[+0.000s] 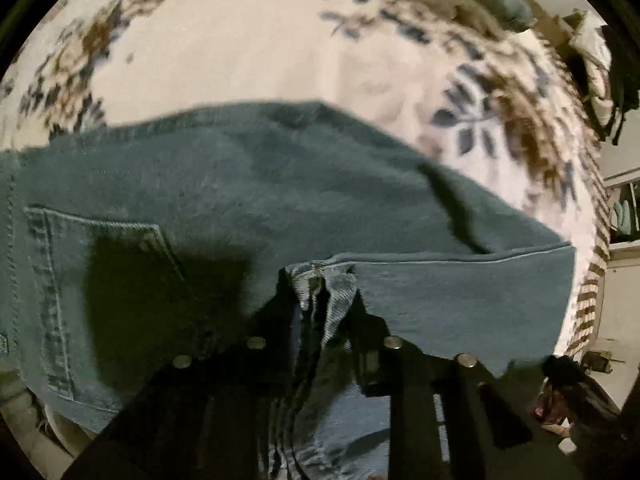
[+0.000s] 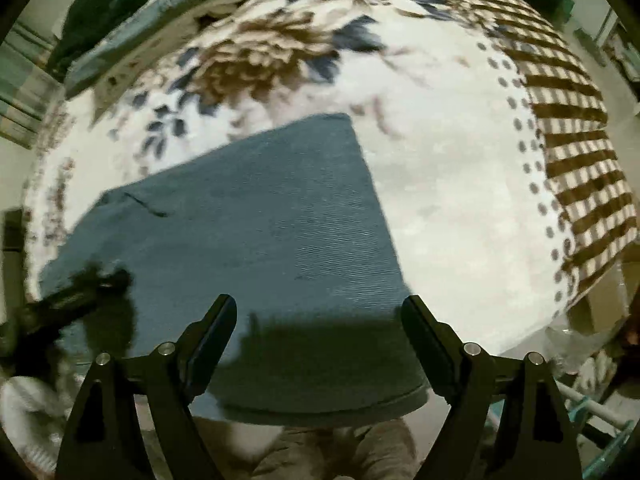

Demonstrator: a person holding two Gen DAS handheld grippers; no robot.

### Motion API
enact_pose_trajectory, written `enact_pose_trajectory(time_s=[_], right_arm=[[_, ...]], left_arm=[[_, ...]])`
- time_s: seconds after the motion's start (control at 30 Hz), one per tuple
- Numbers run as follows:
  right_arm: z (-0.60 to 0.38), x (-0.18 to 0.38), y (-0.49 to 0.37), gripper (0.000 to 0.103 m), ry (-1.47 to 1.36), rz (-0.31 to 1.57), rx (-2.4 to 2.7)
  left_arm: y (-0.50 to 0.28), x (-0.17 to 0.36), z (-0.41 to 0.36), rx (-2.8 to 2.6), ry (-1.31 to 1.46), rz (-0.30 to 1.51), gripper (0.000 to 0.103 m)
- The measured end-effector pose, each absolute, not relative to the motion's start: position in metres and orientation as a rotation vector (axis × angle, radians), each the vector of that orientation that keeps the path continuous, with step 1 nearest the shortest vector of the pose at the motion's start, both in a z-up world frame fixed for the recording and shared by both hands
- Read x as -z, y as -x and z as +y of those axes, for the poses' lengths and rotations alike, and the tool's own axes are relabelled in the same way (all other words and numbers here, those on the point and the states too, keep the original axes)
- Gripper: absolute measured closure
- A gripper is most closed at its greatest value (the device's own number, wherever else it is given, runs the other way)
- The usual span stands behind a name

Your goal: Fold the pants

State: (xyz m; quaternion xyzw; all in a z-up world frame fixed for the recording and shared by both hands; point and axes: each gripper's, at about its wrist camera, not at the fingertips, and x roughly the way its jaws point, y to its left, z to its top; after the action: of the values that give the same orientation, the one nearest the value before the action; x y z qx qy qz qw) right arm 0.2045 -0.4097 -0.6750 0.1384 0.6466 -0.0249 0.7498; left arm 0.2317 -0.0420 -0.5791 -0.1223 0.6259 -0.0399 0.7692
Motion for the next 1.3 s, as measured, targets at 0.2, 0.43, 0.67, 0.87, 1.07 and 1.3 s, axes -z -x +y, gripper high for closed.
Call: enact_pose_trajectory(time_s=[0.2,0.43,0.67,0.87,1.07,1.3], right_arm=[[-0.403,0.692,-0.208,0.016,-0.244,1.458,0.107],[-0.384,0.701,-0.214,0.016,-0.135,1.476,0.106],[-0.356,0.69,-0.226,0.0,-0.088,1.439,0.02],[-0.312,0.667,-0.242,0.0,-0.026,1.443,-0.118],[-0.275,0.652,-0.273,0.0,-0.019,1.415,-0.156],[-0.245,0.668,-0.292,0.0,-0.071,1.44,-0.147]], left_arm=[[-0.229,0.54,-0.031,0.097,0.259,1.254,0.087],[-0.247,0.57,-0.02,0.078,0.28,1.306,0.083],[-0.209,0.54,0.029,0.108,0.661,1.233,0.034],[-0.137,0.512,0.123,-0.125,0.931,1.068,0.025],[-0.071,0.547,0.208,-0.416,1.156,0.949,0.025],[-0.069,0.611,0.235,-0.494,1.333,0.915,0.027]])
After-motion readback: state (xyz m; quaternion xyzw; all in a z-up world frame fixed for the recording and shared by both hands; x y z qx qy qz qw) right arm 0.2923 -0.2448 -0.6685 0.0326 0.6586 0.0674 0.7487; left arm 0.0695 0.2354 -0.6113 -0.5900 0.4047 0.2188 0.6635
